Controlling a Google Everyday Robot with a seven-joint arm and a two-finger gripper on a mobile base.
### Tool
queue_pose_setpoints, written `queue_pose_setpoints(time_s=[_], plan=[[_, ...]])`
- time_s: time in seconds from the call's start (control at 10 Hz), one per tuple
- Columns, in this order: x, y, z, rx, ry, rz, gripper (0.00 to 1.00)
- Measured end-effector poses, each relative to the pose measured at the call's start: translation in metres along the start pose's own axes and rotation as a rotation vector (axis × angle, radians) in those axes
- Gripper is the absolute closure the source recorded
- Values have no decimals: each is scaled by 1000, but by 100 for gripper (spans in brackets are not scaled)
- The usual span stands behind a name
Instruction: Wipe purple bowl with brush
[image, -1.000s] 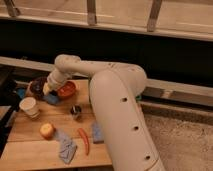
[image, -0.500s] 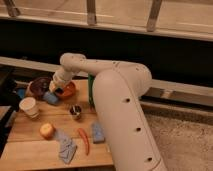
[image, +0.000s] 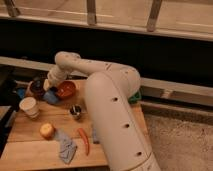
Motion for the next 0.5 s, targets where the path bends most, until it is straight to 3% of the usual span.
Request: queue_pose_setpoints(time_s=[0.3, 0.5], plan=[[13, 14, 2, -11, 24, -15, 100], [23, 9, 0, -6, 39, 4, 100]])
